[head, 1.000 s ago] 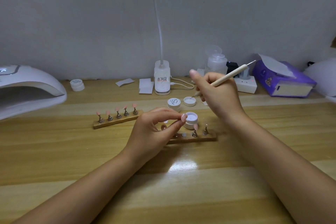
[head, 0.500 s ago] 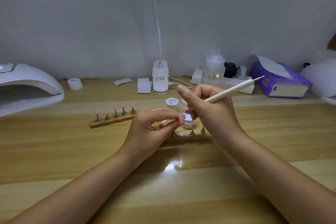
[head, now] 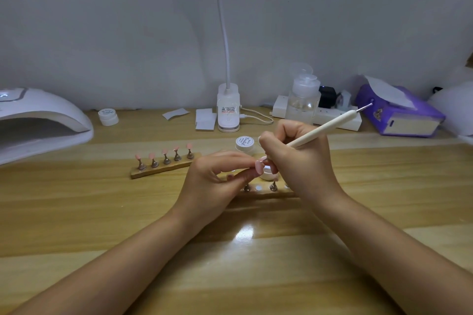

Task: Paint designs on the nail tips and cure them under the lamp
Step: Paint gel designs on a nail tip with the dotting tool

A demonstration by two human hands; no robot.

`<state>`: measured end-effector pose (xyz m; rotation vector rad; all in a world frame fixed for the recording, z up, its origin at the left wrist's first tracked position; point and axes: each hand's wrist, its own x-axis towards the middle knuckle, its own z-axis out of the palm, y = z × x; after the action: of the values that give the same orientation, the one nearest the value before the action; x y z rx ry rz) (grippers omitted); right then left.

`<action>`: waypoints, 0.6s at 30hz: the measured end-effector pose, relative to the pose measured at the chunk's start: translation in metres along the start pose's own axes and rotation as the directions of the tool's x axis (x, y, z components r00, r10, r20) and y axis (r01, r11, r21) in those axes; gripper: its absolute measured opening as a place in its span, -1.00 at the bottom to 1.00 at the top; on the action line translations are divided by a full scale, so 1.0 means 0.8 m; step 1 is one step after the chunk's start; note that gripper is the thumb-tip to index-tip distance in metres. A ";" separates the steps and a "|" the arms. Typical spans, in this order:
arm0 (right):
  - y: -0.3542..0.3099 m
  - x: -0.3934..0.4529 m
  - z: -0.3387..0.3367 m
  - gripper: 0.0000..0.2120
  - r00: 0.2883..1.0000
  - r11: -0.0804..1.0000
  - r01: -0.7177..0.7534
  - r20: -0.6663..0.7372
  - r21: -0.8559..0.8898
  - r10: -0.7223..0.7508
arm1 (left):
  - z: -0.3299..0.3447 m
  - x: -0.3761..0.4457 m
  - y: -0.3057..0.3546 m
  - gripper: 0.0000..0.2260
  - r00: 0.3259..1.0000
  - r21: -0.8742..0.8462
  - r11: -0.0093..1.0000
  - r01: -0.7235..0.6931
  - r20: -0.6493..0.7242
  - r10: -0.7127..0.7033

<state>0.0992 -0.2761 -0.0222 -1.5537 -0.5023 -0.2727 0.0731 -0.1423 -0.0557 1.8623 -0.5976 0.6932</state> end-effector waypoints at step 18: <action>0.001 0.001 0.001 -0.68 1.000 0.998 0.005 -0.025 -0.058 -0.007 | 0.002 0.000 -0.001 -0.80 1.000 -0.001 1.000 -0.008 -0.008 0.008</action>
<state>0.1000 -0.2751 -0.0225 -1.6033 -0.4830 -0.3136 0.0740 -0.1432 -0.0565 1.8556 -0.6003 0.7054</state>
